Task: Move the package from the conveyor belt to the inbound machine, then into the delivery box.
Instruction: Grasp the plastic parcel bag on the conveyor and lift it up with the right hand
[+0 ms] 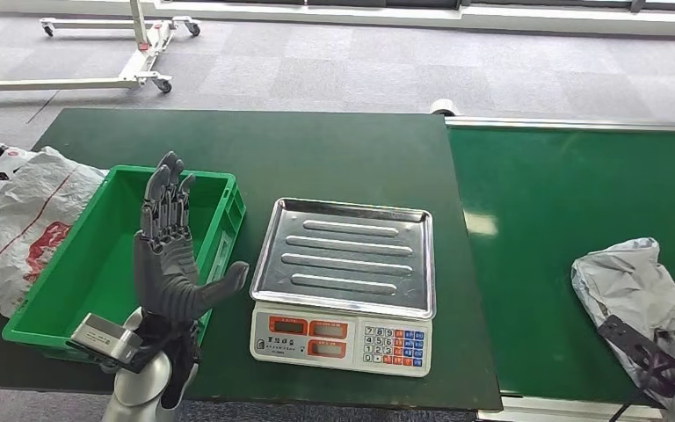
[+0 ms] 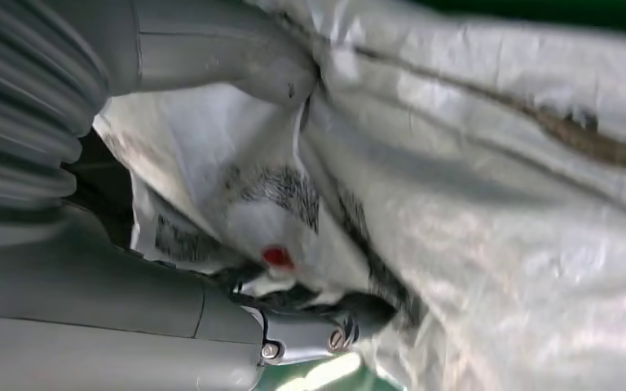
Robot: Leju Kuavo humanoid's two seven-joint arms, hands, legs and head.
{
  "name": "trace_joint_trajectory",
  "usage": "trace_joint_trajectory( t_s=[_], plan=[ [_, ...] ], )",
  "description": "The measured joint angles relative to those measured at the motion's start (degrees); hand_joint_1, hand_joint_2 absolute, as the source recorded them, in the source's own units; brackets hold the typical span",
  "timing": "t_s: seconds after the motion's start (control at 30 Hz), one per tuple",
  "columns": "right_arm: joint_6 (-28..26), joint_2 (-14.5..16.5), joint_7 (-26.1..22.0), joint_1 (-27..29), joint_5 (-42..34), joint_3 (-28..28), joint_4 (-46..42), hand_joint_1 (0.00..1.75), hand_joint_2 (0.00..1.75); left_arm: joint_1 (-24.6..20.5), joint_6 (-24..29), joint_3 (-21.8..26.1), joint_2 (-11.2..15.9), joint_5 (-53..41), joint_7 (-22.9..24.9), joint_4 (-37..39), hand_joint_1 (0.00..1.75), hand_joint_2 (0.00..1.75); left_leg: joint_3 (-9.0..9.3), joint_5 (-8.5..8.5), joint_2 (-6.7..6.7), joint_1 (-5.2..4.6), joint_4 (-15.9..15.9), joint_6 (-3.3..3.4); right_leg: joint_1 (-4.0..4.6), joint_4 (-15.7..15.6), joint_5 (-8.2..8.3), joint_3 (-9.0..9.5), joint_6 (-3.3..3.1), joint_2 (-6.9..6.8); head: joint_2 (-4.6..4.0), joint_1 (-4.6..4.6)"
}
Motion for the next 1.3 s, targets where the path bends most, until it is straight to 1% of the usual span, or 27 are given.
trace_joint_trajectory(
  t_s=[0.17,0.37,0.53,0.63,0.7,0.77,0.83,0.9,0.93,0.97,1.03,1.13,1.17,1.2,1.23,1.3],
  plan=[
    [-0.4,0.1,-0.1,-0.6,-1.8,4.9,-2.7,1.75,1.75,0.8,-1.4,1.4,0.0,0.9,0.0,-0.4,0.0,1.75,0.4,0.19,-0.08,0.0,0.0,0.05,-0.02,0.0,0.06,-0.01,0.05,-0.08,0.0,0.0],
    [-1.6,0.1,-0.1,-1.9,-3.3,8.5,-2.9,1.75,1.75,1.3,-2.8,3.4,-0.4,1.6,0.0,-1.0,0.0,1.75,0.34,0.17,-0.13,-0.01,0.0,0.07,-0.09,0.0,0.05,-0.03,0.07,-0.14,0.0,0.01],
    [-4.7,0.1,0.9,-3.2,-3.5,11.0,-2.9,1.75,1.75,2.0,-3.2,4.7,-0.8,1.8,0.0,-1.5,0.0,1.75,0.31,0.18,-0.16,-0.04,0.0,0.1,-0.12,0.0,0.06,-0.04,0.08,-0.18,0.0,0.01],
    [-7.8,0.2,2.5,-4.0,-3.0,12.3,-3.0,1.75,1.75,2.3,-3.2,5.2,-1.0,1.8,0.0,-1.8,0.0,1.75,0.3,0.19,-0.19,-0.04,0.0,0.11,-0.11,0.0,0.06,-0.03,0.09,-0.23,-0.01,0.01],
    [-11.5,0.5,4.5,-4.5,-1.8,13.1,-3.4,1.75,1.75,2.6,-3.2,5.4,-1.0,1.8,0.0,-2.1,0.0,1.75,0.26,0.19,-0.23,-0.04,0.0,0.11,-0.11,0.0,0.06,-0.04,0.09,-0.26,-0.01,0.01],
    [-17.6,1.0,8.0,-4.8,0.2,13.9,-5.0,1.75,1.75,2.9,-3.3,5.7,-1.2,1.8,0.0,-2.4,0.0,1.75,0.23,0.2,-0.26,-0.04,0.0,0.11,-0.12,0.0,0.06,-0.07,0.09,-0.27,0.0,0.01],
    [-27.4,1.5,14.1,-4.7,2.0,14.7,-8.8,1.75,1.75,3.2,-3.7,5.9,-1.6,1.8,0.0,-2.7,0.0,1.75,0.24,0.22,-0.31,-0.06,0.0,0.12,-0.13,0.0,0.06,-0.14,0.09,-0.29,0.0,0.0],
    [-37.8,1.8,21.6,-3.4,2.7,15.5,-15.3,1.75,1.75,3.4,-4.4,6.0,-2.1,1.7,0.0,-2.8,0.0,1.75,0.23,0.24,-0.48,-0.06,0.0,0.13,-0.13,0.0,0.01,-0.13,0.15,-0.4,0.0,0.0],
    [-41.2,1.8,24.2,-2.6,2.9,15.8,-19.0,1.75,1.75,3.5,-4.6,6.0,-2.4,1.5,0.0,-2.7,0.0,1.75,0.23,0.24,-0.57,-0.06,0.0,0.13,-0.12,0.0,-0.02,-0.1,0.18,-0.45,0.0,0.0],
    [-43.1,1.9,25.5,-1.8,3.0,16.0,-22.6,1.75,1.75,3.5,-4.5,6.0,-2.6,1.3,0.0,-2.6,0.0,1.75,0.22,0.23,-0.63,-0.05,0.0,0.11,-0.12,0.0,-0.05,-0.06,0.21,-0.49,0.0,0.01],
    [-44.4,2.2,25.0,-0.5,3.1,16.3,-28.6,1.75,1.75,3.5,-4.1,6.0,-3.0,1.0,0.0,-2.3,0.0,1.75,0.22,0.2,-0.6,-0.06,0.0,0.08,-0.13,0.0,-0.07,-0.07,0.21,-0.43,0.0,0.01],
    [-44.7,2.8,23.5,0.6,3.1,17.6,-34.9,1.75,1.75,3.5,-3.2,6.0,-3.3,0.8,0.0,-2.0,0.0,1.75,0.19,0.17,-0.54,-0.06,0.0,0.07,-0.13,0.0,-0.07,-0.1,0.21,-0.36,0.0,0.01],
    [-44.5,3.4,22.8,0.6,2.9,18.4,-36.3,1.75,1.75,3.5,-2.9,6.0,-3.3,0.8,0.0,-1.9,0.0,1.75,0.15,0.18,-0.52,-0.05,0.0,0.07,-0.12,0.0,-0.07,-0.09,0.21,-0.35,0.0,0.02],
    [-43.8,4.2,21.1,0.5,2.0,19.3,-37.5,1.75,1.75,3.5,-2.6,6.0,-3.4,0.8,0.0,-1.9,0.0,1.75,0.09,0.17,-0.47,-0.04,0.0,0.06,-0.11,0.0,-0.07,-0.07,0.2,-0.31,0.0,0.02],
    [-42.3,5.5,17.9,0.4,0.2,20.5,-38.8,1.75,1.75,3.5,-2.3,6.0,-3.4,0.8,0.0,-1.9,0.0,1.75,0.04,0.15,-0.38,-0.03,0.0,0.03,-0.1,0.0,-0.07,-0.05,0.2,-0.23,0.0,0.01],
    [-37.7,8.2,8.7,0.3,-4.8,23.2,-41.1,1.75,1.75,3.5,-2.0,6.0,-3.5,0.8,0.0,-1.9,0.0,1.75,0.15,0.13,-0.22,-0.01,0.0,0.01,-0.09,0.0,-0.07,-0.06,0.18,-0.1,0.0,-0.01]
  ],
)
